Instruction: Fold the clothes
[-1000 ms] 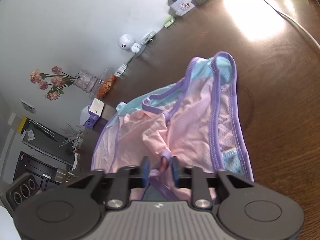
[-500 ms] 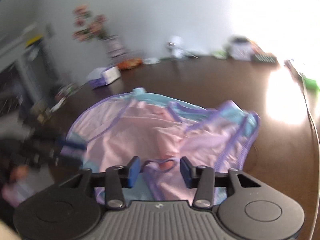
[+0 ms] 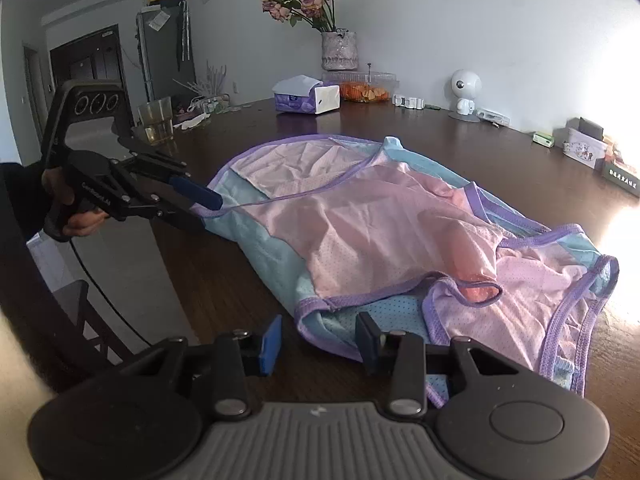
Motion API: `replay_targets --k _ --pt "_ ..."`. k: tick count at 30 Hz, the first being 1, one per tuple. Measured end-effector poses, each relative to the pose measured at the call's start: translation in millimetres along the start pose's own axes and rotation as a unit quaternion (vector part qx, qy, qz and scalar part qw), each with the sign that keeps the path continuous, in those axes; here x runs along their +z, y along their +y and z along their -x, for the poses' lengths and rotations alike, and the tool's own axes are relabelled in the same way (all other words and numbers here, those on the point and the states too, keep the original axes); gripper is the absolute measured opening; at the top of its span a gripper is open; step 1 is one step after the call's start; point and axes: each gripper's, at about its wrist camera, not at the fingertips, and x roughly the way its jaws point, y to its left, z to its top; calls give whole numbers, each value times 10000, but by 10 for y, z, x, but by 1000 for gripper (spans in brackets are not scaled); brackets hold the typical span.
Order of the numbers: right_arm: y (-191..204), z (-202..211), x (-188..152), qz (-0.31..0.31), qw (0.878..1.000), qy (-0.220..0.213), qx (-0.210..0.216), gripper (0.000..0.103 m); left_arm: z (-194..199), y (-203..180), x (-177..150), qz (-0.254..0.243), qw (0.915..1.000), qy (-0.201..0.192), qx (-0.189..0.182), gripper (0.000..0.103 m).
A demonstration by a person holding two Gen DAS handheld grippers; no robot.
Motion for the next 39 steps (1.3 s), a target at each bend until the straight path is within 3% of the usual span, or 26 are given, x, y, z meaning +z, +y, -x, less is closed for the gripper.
replay_targets --k 2,4,5,6,7,10,14,16,19,20,22,23,24,27,32,36,39 --pt "25 -1 -22 62 9999 -37 -102 36 34 79 -50 33 10000 -35 20 56" --pt "28 -6 -32 59 9998 -76 -195 27 75 162 -82 119 9999 -104 -32 52" --pt "26 -4 -30 51 9997 -80 -209 18 81 171 -94 51 9999 -126 -2 48" --pt "28 5 -38 91 9997 -84 -197 7 85 175 -106 -35 9999 -146 38 31" --pt "29 15 -46 131 9997 -88 -185 7 85 174 -112 -154 9997 -158 111 13" --pt "21 50 -57 249 9994 -41 -223 3 88 254 -100 -263 9996 -126 51 3" --pt "-1 110 -15 182 9995 117 -223 4 92 327 -70 -257 9996 -32 -90 4" --pt "9 133 17 133 9997 102 -173 7 108 343 -57 -214 9996 11 -206 15" --pt "37 146 52 178 9997 -65 -143 24 129 341 -60 -259 9994 -36 -218 35" --pt "40 119 54 195 9996 -60 -176 26 118 342 -65 -248 9995 -36 -203 35" --pt "54 25 46 260 9994 119 -199 26 98 313 -84 -372 9991 -57 -182 29" --pt "61 11 39 281 9994 98 -179 20 90 300 -83 -453 9988 -55 -154 18" --pt "67 -3 33 298 9994 79 -161 1 89 311 -59 -485 9987 -91 -134 3" --pt "47 -8 102 291 9992 -66 -276 1 94 376 59 -552 9981 -249 -102 2" --pt "-288 -23 411 83 9972 -445 -591 1 -96 581 636 -1163 9926 -348 82 2" --pt "-610 -274 661 52 9958 -193 -891 1 -453 762 990 -1329 9911 -2 45 2" --pt "-801 -438 753 -239 9954 151 -921 8 -610 934 966 -1098 9933 341 147 6"
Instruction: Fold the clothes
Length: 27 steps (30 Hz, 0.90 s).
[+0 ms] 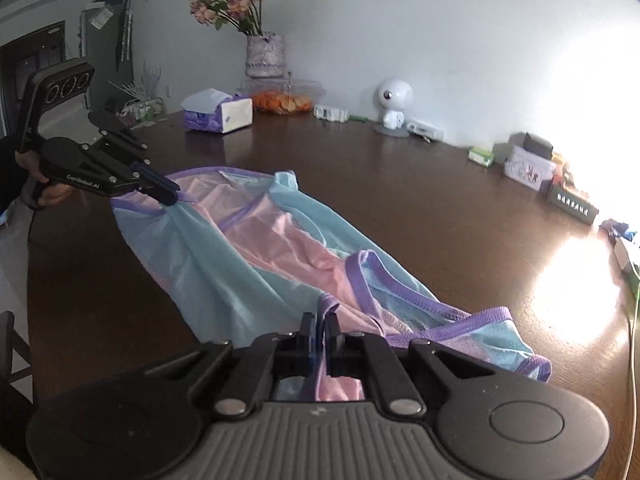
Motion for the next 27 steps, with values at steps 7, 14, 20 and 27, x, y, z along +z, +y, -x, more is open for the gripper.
replay_targets --k 7,14,20,27 --pt "-444 1053 -487 -549 9978 -289 220 49 519 218 -463 1144 9929 -323 48 43" --pt "-204 978 -843 -362 9984 219 378 50 372 161 -608 1070 9940 11 204 43" --pt "-163 812 -876 -11 9989 453 141 6 349 155 -632 892 9955 -23 328 43" --pt "-942 853 -448 -655 9926 746 695 5 350 199 -636 718 9963 42 476 43"
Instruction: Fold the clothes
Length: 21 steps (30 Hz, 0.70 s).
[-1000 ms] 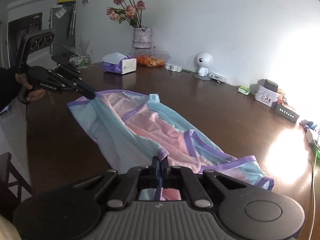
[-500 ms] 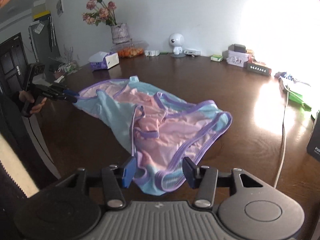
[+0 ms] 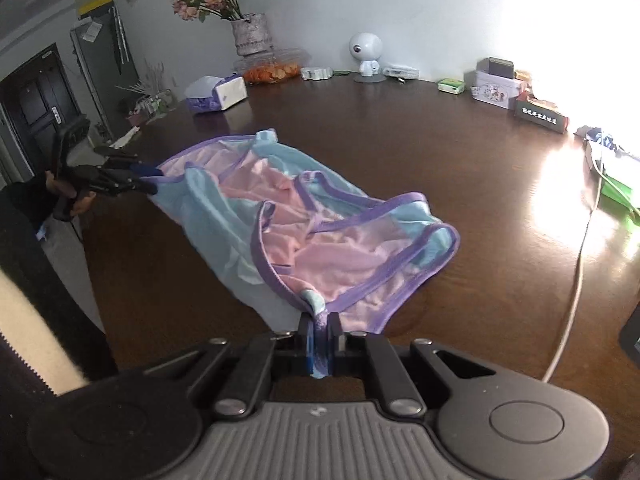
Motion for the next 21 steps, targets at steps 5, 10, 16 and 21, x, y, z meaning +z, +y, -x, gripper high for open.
replay_targets --k 5,10,16,21 --pt "-239 -345 209 32 9974 438 -567 18 18 52 2 60 9999 85 93 43" --pt "-152 -167 305 201 9948 -113 -988 31 181 124 116 287 9994 171 20 44" --pt "-39 -451 826 -540 9894 -1299 -361 47 -36 229 1003 -23 9982 -532 -269 76" --pt "101 -1274 1207 -476 9943 -814 -496 45 -931 352 1672 -151 9988 -45 -466 76"
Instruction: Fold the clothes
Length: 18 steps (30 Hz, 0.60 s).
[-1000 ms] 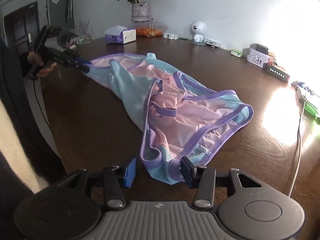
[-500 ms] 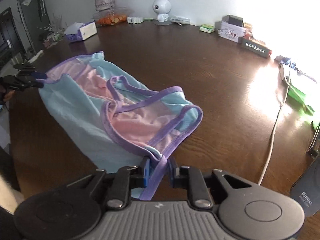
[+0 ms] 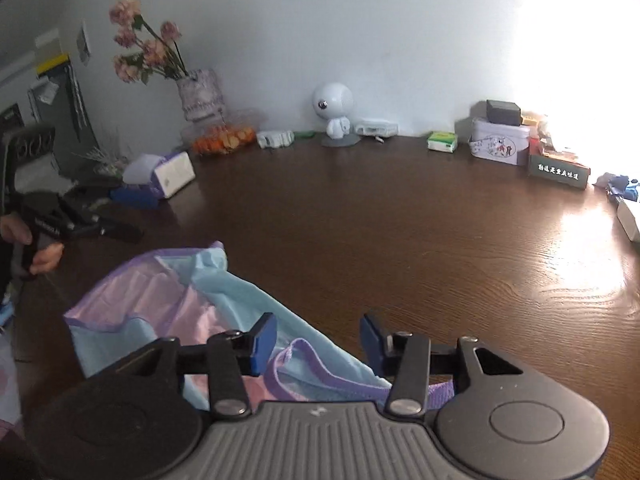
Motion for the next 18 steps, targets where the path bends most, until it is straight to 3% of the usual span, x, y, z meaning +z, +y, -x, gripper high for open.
replay_targets --k 4,8,12,13,14,15,18 --pt "5 -190 -83 76 9996 215 -179 41 -510 164 89 -15 9992 395 -72 69" --pt "-154 -149 -232 -182 9993 304 -88 41 -612 262 -93 64 9976 363 -586 63" --pt "-196 -86 -305 -98 9996 238 -91 35 -651 312 -217 94 9973 384 -617 38" --pt "-192 -72 -316 -34 9996 248 -127 34 -648 333 -213 143 9971 413 -628 19" --pt "-183 -60 -331 51 9994 255 -223 26 -646 355 -206 198 9967 446 -643 9" --pt "-176 -51 -342 120 9991 253 -314 17 -634 361 -215 223 9969 426 -625 8" --pt "-184 -25 -361 127 9984 254 -481 5 -560 338 -255 246 9979 271 -528 7"
